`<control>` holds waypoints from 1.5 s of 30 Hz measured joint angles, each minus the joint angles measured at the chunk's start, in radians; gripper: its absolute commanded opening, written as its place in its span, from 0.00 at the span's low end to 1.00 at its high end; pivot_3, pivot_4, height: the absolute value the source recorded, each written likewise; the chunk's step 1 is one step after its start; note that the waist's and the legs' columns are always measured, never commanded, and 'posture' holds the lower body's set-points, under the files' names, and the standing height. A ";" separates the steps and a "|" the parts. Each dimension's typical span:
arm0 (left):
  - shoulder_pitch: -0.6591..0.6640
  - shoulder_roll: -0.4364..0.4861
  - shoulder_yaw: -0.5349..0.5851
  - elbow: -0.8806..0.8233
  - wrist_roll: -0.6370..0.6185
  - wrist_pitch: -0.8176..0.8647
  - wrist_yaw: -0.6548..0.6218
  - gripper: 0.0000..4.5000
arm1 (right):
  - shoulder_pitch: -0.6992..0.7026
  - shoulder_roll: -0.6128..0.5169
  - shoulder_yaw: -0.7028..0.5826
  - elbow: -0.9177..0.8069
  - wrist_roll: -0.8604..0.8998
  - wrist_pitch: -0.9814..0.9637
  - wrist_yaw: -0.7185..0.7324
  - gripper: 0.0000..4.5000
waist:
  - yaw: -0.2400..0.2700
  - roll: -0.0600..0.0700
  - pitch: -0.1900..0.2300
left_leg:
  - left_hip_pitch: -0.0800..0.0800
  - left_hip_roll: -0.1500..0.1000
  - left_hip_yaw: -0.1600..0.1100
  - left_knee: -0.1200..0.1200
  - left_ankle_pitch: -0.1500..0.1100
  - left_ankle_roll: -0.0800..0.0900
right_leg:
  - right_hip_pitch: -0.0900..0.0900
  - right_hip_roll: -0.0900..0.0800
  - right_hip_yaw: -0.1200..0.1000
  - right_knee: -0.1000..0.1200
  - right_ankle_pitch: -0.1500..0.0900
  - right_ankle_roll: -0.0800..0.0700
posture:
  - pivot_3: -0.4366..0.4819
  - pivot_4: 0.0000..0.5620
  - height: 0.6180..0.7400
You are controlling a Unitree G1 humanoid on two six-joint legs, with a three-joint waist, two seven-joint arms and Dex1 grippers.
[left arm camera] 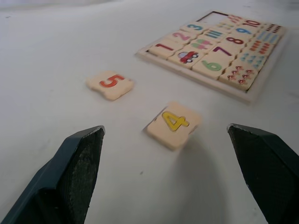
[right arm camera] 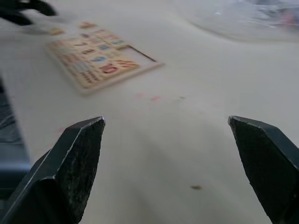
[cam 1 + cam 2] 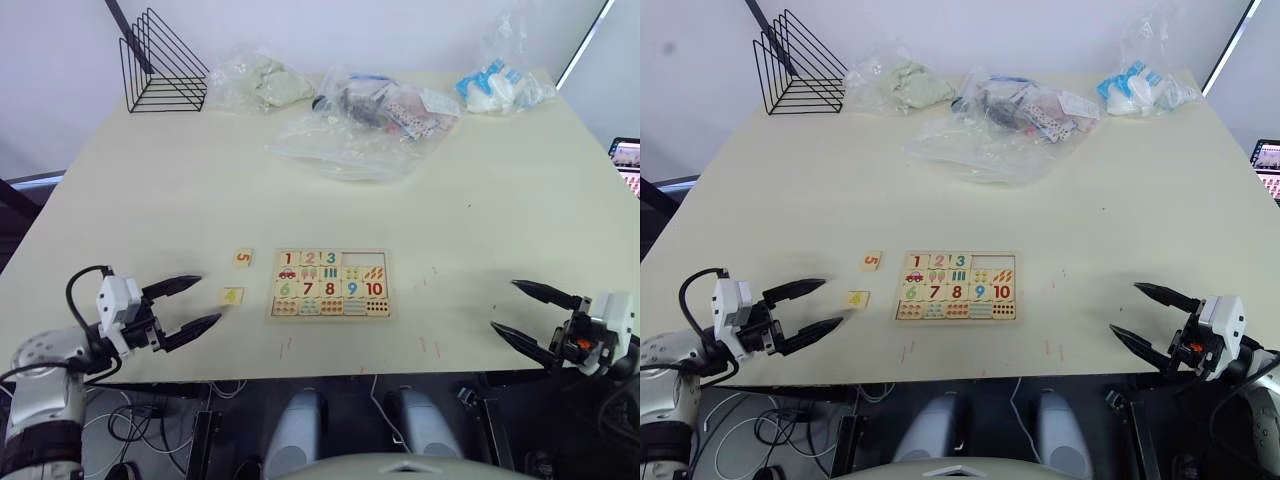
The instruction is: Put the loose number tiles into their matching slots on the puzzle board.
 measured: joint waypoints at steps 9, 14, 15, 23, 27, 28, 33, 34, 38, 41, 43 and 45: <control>-0.210 0.084 -0.122 0.173 0.074 -0.063 -0.158 1.00 | -0.073 -0.035 0.006 -0.004 0.112 0.032 0.176 0.98 | 0.006 0.000 0.000 | 0.002 0.000 -0.001 0.000 0.000 0.000 | 0.003 0.000 -0.001 0.000 0.000 0.000 | 0.48 0.27 1.00; -0.300 0.130 -0.229 0.226 0.070 -0.095 -0.168 1.00 | -0.082 -0.036 0.007 0.013 0.111 0.032 0.195 0.98 | 0.004 0.000 0.000 | 0.002 0.000 -0.001 0.000 0.000 0.000 | 0.003 0.000 -0.001 0.000 0.000 0.000 | 0.48 0.27 1.00; -0.313 0.142 -0.258 0.234 0.065 -0.104 -0.168 1.00 | -0.084 -0.036 0.007 0.018 0.110 0.033 0.196 0.98 | 0.004 0.000 0.000 | 0.002 0.000 -0.001 0.000 0.000 0.000 | 0.003 0.001 -0.001 0.000 0.000 0.000 | 0.48 0.27 1.00; -0.417 0.216 -0.515 0.317 0.026 -0.208 -0.171 1.00 | -0.102 -0.037 0.007 0.031 0.104 0.032 0.206 0.98 | 0.004 0.000 0.000 | 0.002 0.000 -0.001 0.000 0.000 0.000 | 0.003 0.001 -0.001 0.000 0.000 0.000 | 0.48 0.27 1.00; -0.473 0.244 -0.607 0.360 0.005 -0.250 -0.171 1.00 | -0.107 -0.037 0.008 0.032 0.101 0.032 0.210 0.98 | 0.005 0.000 0.000 | 0.002 0.000 -0.001 0.001 0.000 0.000 | 0.003 0.001 -0.001 0.000 0.000 0.000 | 0.48 0.27 1.00; -0.486 0.251 -0.629 0.374 0.004 -0.261 -0.171 1.00 | -0.105 -0.037 0.008 0.032 0.100 0.032 0.210 0.98 | 0.005 0.000 0.000 | 0.002 0.000 -0.001 0.001 0.000 0.000 | 0.003 0.001 -0.001 0.000 0.000 0.000 | 0.48 0.27 1.00; -0.555 0.270 -0.741 0.442 -0.009 -0.302 -0.172 1.00 | -0.102 -0.037 0.010 0.031 0.095 0.032 0.210 0.98 | 0.004 0.000 0.000 | 0.002 0.000 -0.001 0.001 0.000 0.000 | 0.003 0.001 -0.001 0.000 0.000 0.000 | 0.48 0.27 1.00; -0.564 0.273 -0.759 0.451 -0.010 -0.308 -0.172 1.00 | -0.102 -0.037 0.010 0.031 0.095 0.032 0.209 0.98 | 0.004 0.000 0.000 | 0.002 0.000 -0.002 0.001 0.000 0.000 | 0.003 0.001 -0.001 0.000 0.000 0.000 | 0.48 0.27 1.00; -0.586 0.278 -0.799 0.476 -0.033 -0.323 -0.172 1.00 | -0.097 -0.037 0.010 0.029 0.094 0.032 0.207 0.98 | 0.004 0.000 0.000 | 0.002 0.000 -0.001 0.001 0.000 0.000 | 0.003 0.001 -0.001 0.000 0.000 0.000 | 0.48 0.27 1.00; -0.588 0.279 -0.814 0.481 -0.048 -0.328 -0.172 1.00 | -0.092 -0.036 0.010 0.028 0.094 0.032 0.205 0.98 | 0.004 0.000 0.000 | 0.002 0.000 -0.002 0.001 0.000 0.000 | 0.003 0.001 -0.001 0.000 0.000 0.000 | 0.48 0.27 1.00; -0.593 0.280 -0.831 0.481 -0.058 -0.330 -0.172 0.88 | -0.091 -0.036 0.010 0.027 0.094 0.032 0.205 1.00 | 0.005 0.000 0.000 | 0.002 0.000 -0.002 0.001 0.000 0.000 | 0.003 0.001 -0.001 0.000 0.000 0.000 | 0.48 0.27 1.00; -0.595 0.280 -0.843 0.481 -0.069 -0.335 -0.172 0.69 | -0.091 -0.036 0.010 0.026 0.094 0.032 0.204 1.00 | 0.004 0.000 0.000 | 0.002 0.000 -0.001 0.001 0.000 0.000 | 0.003 0.001 -0.001 0.000 0.000 0.000 | 0.48 0.27 1.00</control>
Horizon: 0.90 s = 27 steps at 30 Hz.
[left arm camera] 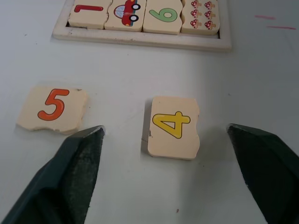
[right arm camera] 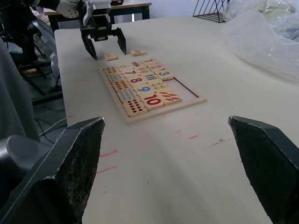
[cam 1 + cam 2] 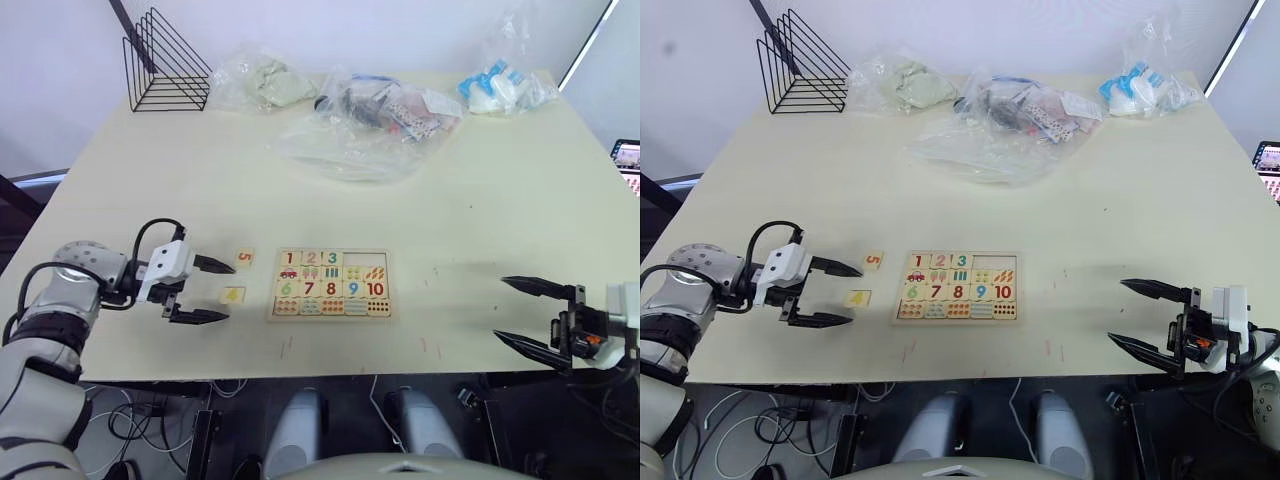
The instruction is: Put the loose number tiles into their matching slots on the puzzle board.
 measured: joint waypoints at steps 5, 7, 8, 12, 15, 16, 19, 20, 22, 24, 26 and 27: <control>-0.002 0.000 -0.013 0.005 -0.016 -0.011 0.000 0.21 | -0.001 0.000 0.000 0.000 0.000 -0.001 0.000 1.00 | 0.000 0.000 0.000 | 0.000 0.000 0.000 0.000 0.000 0.000 | 0.000 0.000 0.000 0.000 0.000 0.000 | 0.48 0.27 1.00; -0.003 0.000 -0.019 0.008 -0.019 -0.017 0.000 0.21 | -0.002 0.000 0.000 0.000 0.000 -0.001 0.000 1.00 | 0.000 0.000 0.000 | 0.000 0.000 0.000 0.000 0.000 0.000 | 0.000 0.000 0.000 0.000 0.000 0.000 | 0.48 0.27 1.00; -0.003 0.000 -0.020 0.008 -0.021 -0.018 0.000 0.21 | -0.003 0.000 0.000 0.000 0.000 -0.001 0.000 1.00 | 0.000 0.000 0.000 | 0.000 0.000 0.000 0.000 0.000 0.000 | 0.000 0.000 0.000 0.000 0.000 0.000 | 0.48 0.27 1.00; 0.003 0.004 -0.026 0.006 -0.037 -0.018 0.000 0.21 | -0.003 0.000 0.001 0.000 0.000 -0.001 0.000 1.00 | 0.000 0.000 0.000 | 0.000 0.000 0.000 0.000 0.000 0.000 | 0.000 0.000 0.000 0.000 0.000 0.000 | 0.48 0.27 1.00; 0.014 0.007 -0.025 -0.007 -0.047 -0.011 0.000 0.21 | -0.004 0.002 0.003 0.000 -0.001 -0.001 -0.001 1.00 | 0.000 0.000 0.000 | 0.000 0.000 0.000 0.000 0.000 0.000 | 0.000 0.000 0.000 0.000 0.000 0.000 | 0.48 0.27 1.00; 0.026 0.014 -0.024 -0.032 -0.057 0.006 0.000 0.21 | -0.003 0.004 0.005 0.000 -0.001 -0.002 -0.004 1.00 | 0.000 0.000 0.000 | 0.000 0.000 0.000 0.000 0.000 0.000 | 0.000 0.000 0.000 0.000 0.000 0.000 | 0.48 0.27 1.00; 0.032 0.037 0.004 -0.113 -0.068 0.072 -0.001 0.21 | -0.003 0.010 0.008 -0.002 -0.002 -0.003 -0.011 1.00 | 0.001 0.000 0.000 | -0.001 0.000 -0.001 0.001 0.000 0.000 | 0.000 0.000 0.000 0.000 0.000 0.000 | 0.48 0.27 1.00; 0.034 0.051 0.017 -0.150 -0.083 0.099 -0.001 0.21 | -0.003 0.011 0.008 -0.002 -0.002 -0.003 -0.012 1.00 | 0.001 0.000 0.000 | -0.001 0.000 -0.001 0.001 0.000 0.000 | 0.000 0.000 -0.001 0.000 0.000 0.000 | 0.48 0.27 1.00; 0.034 0.073 0.063 -0.234 -0.109 0.174 -0.001 0.21 | -0.002 0.018 0.009 -0.004 -0.002 -0.005 -0.015 1.00 | 0.001 0.000 0.000 | -0.001 0.000 -0.001 0.001 0.000 0.000 | 0.000 0.000 -0.001 0.000 0.000 0.000 | 0.48 0.27 1.00; 0.033 0.080 0.097 -0.280 -0.120 0.217 -0.001 0.21 | -0.002 0.022 0.010 -0.004 -0.002 -0.007 -0.017 1.00 | 0.000 0.000 0.000 | -0.001 0.000 -0.001 0.001 0.000 0.000 | 0.000 0.000 0.000 0.000 0.000 0.000 | 0.48 0.27 1.00; 0.033 0.080 0.131 -0.330 -0.109 0.288 -0.001 0.21 | -0.001 0.030 0.013 -0.008 -0.003 -0.009 -0.022 1.00 | 0.000 0.000 0.000 | -0.001 0.000 -0.001 0.001 0.000 0.000 | 0.000 0.000 -0.001 0.000 0.000 0.000 | 0.48 0.27 1.00; 0.033 0.075 0.157 -0.374 -0.089 0.345 0.000 0.21 | -0.002 0.041 0.017 -0.016 -0.003 -0.010 -0.029 1.00 | -0.001 0.000 0.000 | -0.001 0.000 -0.001 0.001 0.000 0.000 | 0.000 0.000 -0.001 0.000 0.000 0.000 | 0.48 0.27 1.00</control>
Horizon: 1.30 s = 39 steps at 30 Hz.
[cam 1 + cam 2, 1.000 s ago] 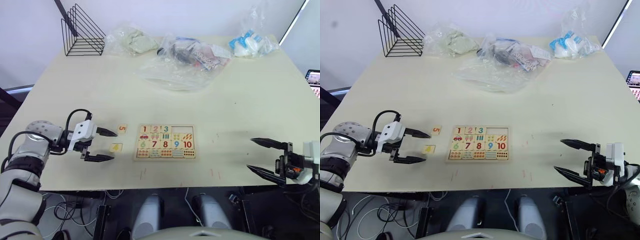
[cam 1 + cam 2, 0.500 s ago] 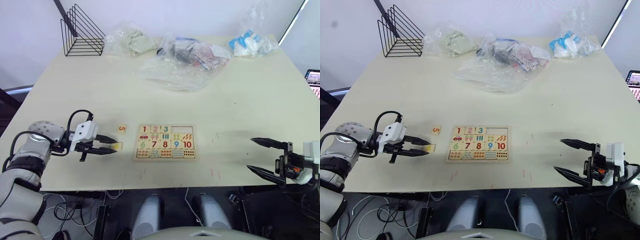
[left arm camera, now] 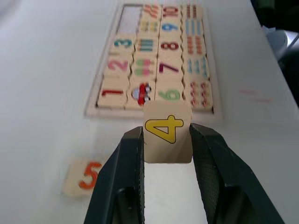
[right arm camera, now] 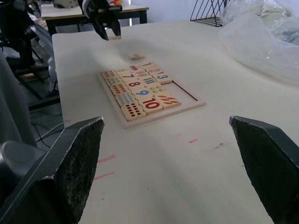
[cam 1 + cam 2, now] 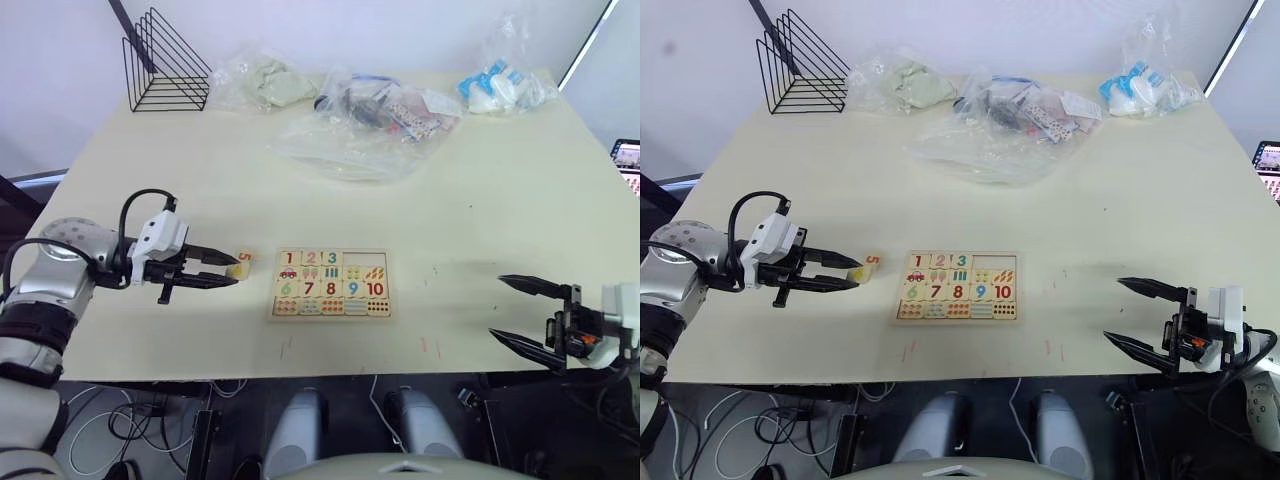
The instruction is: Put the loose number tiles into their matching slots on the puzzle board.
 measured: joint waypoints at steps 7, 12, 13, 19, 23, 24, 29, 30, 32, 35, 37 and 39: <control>-0.012 -0.059 0.082 -0.180 0.076 0.182 0.077 0.21 | -0.004 0.013 0.007 -0.025 0.000 -0.011 -0.027 1.00 | 0.001 0.000 0.000 | 0.000 0.000 0.000 0.000 0.000 0.000 | 0.000 0.000 0.000 0.000 0.000 0.000 | 0.48 0.27 1.00; -0.042 -0.132 0.087 -0.294 0.175 0.311 0.184 0.21 | 0.003 0.026 0.006 -0.038 -0.001 -0.019 -0.051 1.00 | 0.001 0.000 0.000 | -0.001 0.000 0.000 0.000 0.000 0.000 | 0.000 0.000 0.000 0.000 0.000 0.000 | 0.48 0.27 1.00; -0.059 -0.150 0.085 -0.317 0.204 0.344 0.198 0.21 | 0.010 0.027 0.006 -0.044 -0.001 -0.022 -0.058 1.00 | 0.001 0.000 0.000 | -0.001 0.000 0.000 0.000 0.000 0.000 | 0.000 0.000 0.000 0.000 0.000 0.000 | 0.48 0.27 1.00; -0.142 -0.239 0.045 -0.346 0.301 0.421 0.222 0.21 | 0.029 0.034 0.002 -0.064 -0.004 -0.035 -0.081 1.00 | 0.002 0.000 0.000 | -0.001 -0.001 -0.001 0.001 0.000 0.000 | 0.000 0.000 0.000 0.000 0.000 0.000 | 0.48 0.27 1.00; -0.197 -0.306 -0.004 -0.345 0.367 0.476 0.221 0.21 | 0.040 0.039 0.003 -0.072 -0.010 -0.037 -0.096 1.00 | 0.001 0.000 0.000 | -0.001 -0.001 -0.001 0.001 0.000 0.000 | 0.000 0.000 0.000 0.000 0.000 0.000 | 0.48 0.27 1.00; -0.214 -0.321 -0.019 -0.343 0.391 0.480 0.222 0.21 | 0.042 0.040 0.003 -0.072 -0.010 -0.037 -0.098 1.00 | 0.001 0.000 0.000 | -0.001 -0.001 -0.001 0.001 0.000 0.000 | 0.000 0.000 0.000 0.000 0.000 0.000 | 0.48 0.27 1.00; -0.278 -0.398 -0.075 -0.323 0.468 0.544 0.225 0.21 | 0.041 0.043 0.005 -0.075 -0.017 -0.040 -0.114 1.00 | 0.000 0.000 0.000 | -0.001 -0.001 -0.001 0.001 0.000 0.000 | 0.000 0.000 0.000 0.000 0.000 0.000 | 0.48 0.27 1.00; -0.285 -0.411 -0.082 -0.322 0.480 0.556 0.224 0.21 | 0.041 0.045 0.005 -0.075 -0.018 -0.041 -0.116 1.00 | 0.000 0.000 0.000 | -0.001 -0.001 -0.001 0.001 0.000 0.000 | 0.000 0.000 0.000 0.000 0.000 0.000 | 0.48 0.27 1.00; -0.305 -0.427 -0.104 -0.321 0.503 0.582 0.214 0.21 | 0.043 0.052 0.006 -0.075 -0.020 -0.044 -0.119 1.00 | 0.000 0.000 0.000 | -0.001 -0.001 -0.001 0.001 0.000 0.000 | 0.000 0.000 0.000 0.000 0.000 0.000 | 0.48 0.27 1.00; -0.323 -0.452 -0.130 -0.321 0.537 0.607 0.215 0.21 | 0.050 0.058 0.007 -0.078 -0.023 -0.051 -0.125 1.00 | 0.000 0.000 0.000 | -0.001 -0.001 -0.001 0.001 0.000 0.000 | 0.000 0.000 0.000 0.000 0.000 0.000 | 0.48 0.27 1.00; -0.334 -0.470 -0.158 -0.319 0.587 0.625 0.238 0.21 | 0.054 0.061 0.007 -0.079 -0.024 -0.053 -0.134 1.00 | 0.000 0.000 0.000 | -0.001 -0.001 -0.001 0.001 0.000 0.000 | 0.000 0.000 0.000 0.000 0.000 0.000 | 0.48 0.27 1.00; -0.336 -0.488 -0.169 -0.316 0.608 0.641 0.245 0.21 | 0.058 0.061 0.007 -0.086 -0.024 -0.054 -0.138 1.00 | 0.001 0.000 0.000 | -0.001 -0.001 -0.001 0.001 0.000 0.000 | 0.000 0.000 0.000 0.000 0.000 0.000 | 0.48 0.27 1.00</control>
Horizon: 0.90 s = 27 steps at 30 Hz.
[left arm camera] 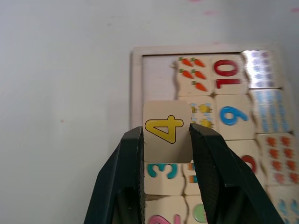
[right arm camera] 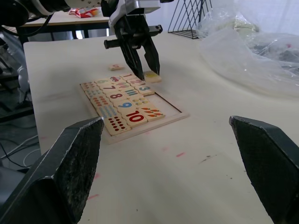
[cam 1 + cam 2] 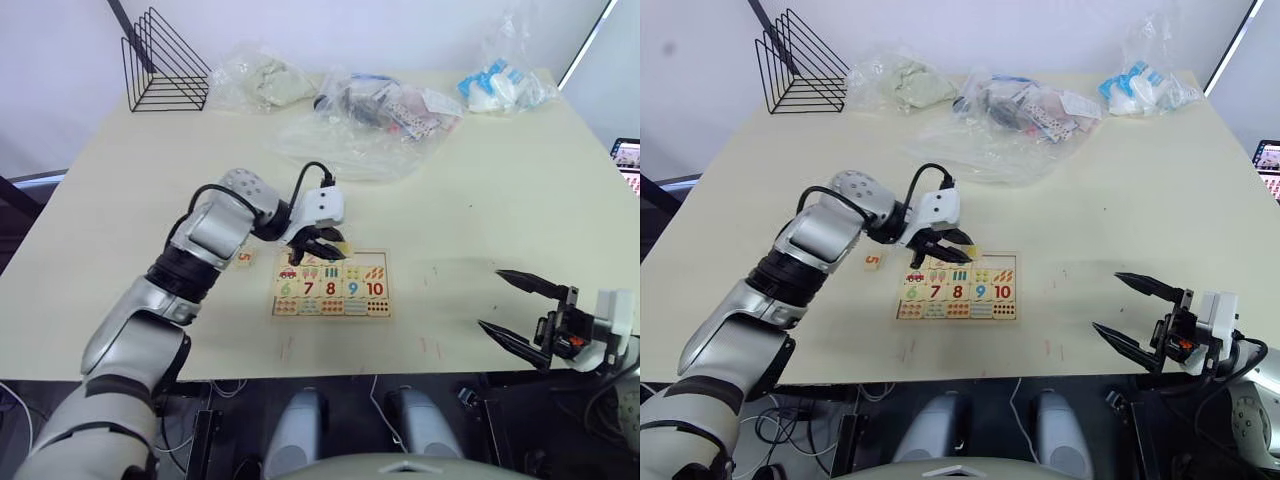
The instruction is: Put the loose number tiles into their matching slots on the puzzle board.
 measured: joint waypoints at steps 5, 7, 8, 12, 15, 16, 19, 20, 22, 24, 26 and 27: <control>-0.022 -0.036 -0.043 0.000 0.049 0.058 0.010 0.21 | 0.014 0.004 0.000 -0.014 -0.001 -0.003 -0.011 1.00 | 0.000 0.000 0.000 | 0.000 0.000 0.000 0.000 0.000 0.000 | 0.000 0.000 0.000 0.000 0.000 0.000 | 0.48 0.27 1.00; -0.026 -0.037 -0.051 -0.008 0.058 0.083 0.005 0.21 | 0.019 0.007 0.000 -0.015 -0.002 -0.003 -0.017 1.00 | 0.000 0.000 0.000 | 0.000 0.000 0.000 0.000 0.000 0.000 | 0.000 0.000 0.000 0.000 0.000 0.000 | 0.48 0.27 1.00; -0.027 -0.041 -0.056 -0.010 0.063 0.093 0.004 0.21 | 0.022 0.007 0.000 -0.015 -0.003 -0.003 -0.019 1.00 | 0.000 0.000 0.000 | 0.000 0.000 0.000 0.000 0.000 0.000 | 0.000 0.000 0.000 0.000 0.000 0.000 | 0.48 0.27 1.00; -0.030 -0.065 -0.065 -0.009 0.081 0.102 0.013 0.21 | 0.021 0.008 0.000 -0.021 -0.006 -0.004 -0.023 1.00 | 0.000 0.000 0.000 | 0.000 0.000 0.000 0.000 0.000 0.000 | 0.000 0.000 0.000 0.000 0.000 0.000 | 0.48 0.27 1.00; -0.035 -0.068 -0.065 -0.009 0.086 0.108 0.011 0.21 | 0.021 0.009 0.000 -0.021 -0.007 -0.005 -0.029 1.00 | 0.000 0.000 0.000 | 0.000 0.000 0.000 0.000 0.000 0.000 | 0.000 0.000 0.000 0.000 0.000 0.000 | 0.48 0.27 1.00; -0.035 -0.070 -0.065 -0.007 0.092 0.106 0.012 0.21 | 0.021 0.010 0.000 -0.021 -0.008 -0.005 -0.031 1.00 | 0.000 0.000 0.000 | 0.000 0.000 0.000 0.000 0.000 0.000 | 0.000 0.000 0.000 0.000 0.000 0.000 | 0.48 0.27 1.00; -0.035 -0.082 -0.065 0.015 0.101 0.095 0.016 0.21 | 0.021 0.012 0.000 -0.021 -0.011 -0.007 -0.039 1.00 | 0.000 0.000 0.000 | 0.000 0.000 0.000 0.000 0.000 0.000 | 0.000 0.000 0.000 0.000 0.000 0.000 | 0.48 0.27 1.00; -0.035 -0.085 -0.065 0.022 0.104 0.092 0.017 0.21 | 0.021 0.013 0.000 -0.021 -0.013 -0.008 -0.041 1.00 | 0.000 0.000 0.000 | 0.000 0.000 0.000 0.000 0.000 0.000 | 0.000 0.000 0.000 0.000 0.000 0.000 | 0.48 0.27 1.00; -0.035 -0.087 -0.065 0.026 0.107 0.088 0.017 0.21 | 0.022 0.014 0.000 -0.022 -0.015 -0.009 -0.043 1.00 | 0.000 0.000 0.000 | 0.000 0.000 0.000 0.000 0.000 0.000 | 0.000 0.000 0.000 0.000 0.000 0.000 | 0.48 0.27 1.00; -0.035 -0.091 -0.065 0.031 0.113 0.077 0.017 0.21 | 0.022 0.016 0.001 -0.022 -0.016 -0.010 -0.045 1.00 | 0.000 0.000 0.000 | 0.000 0.000 0.000 0.000 0.000 0.000 | 0.000 0.000 0.000 0.000 0.000 0.000 | 0.48 0.27 1.00; -0.035 -0.094 -0.065 0.032 0.115 0.074 0.016 0.21 | 0.022 0.016 0.001 -0.023 -0.016 -0.010 -0.045 1.00 | 0.000 0.000 0.000 | 0.000 0.000 0.000 0.000 0.000 0.000 | 0.000 0.000 0.000 0.000 0.000 0.000 | 0.48 0.27 1.00; -0.035 -0.095 -0.065 0.033 0.116 0.072 0.016 0.21 | 0.022 0.016 0.001 -0.024 -0.016 -0.011 -0.046 1.00 | 0.000 0.000 0.000 | 0.000 0.000 0.000 0.000 0.000 0.000 | 0.000 0.000 0.000 0.000 0.000 0.000 | 0.48 0.27 1.00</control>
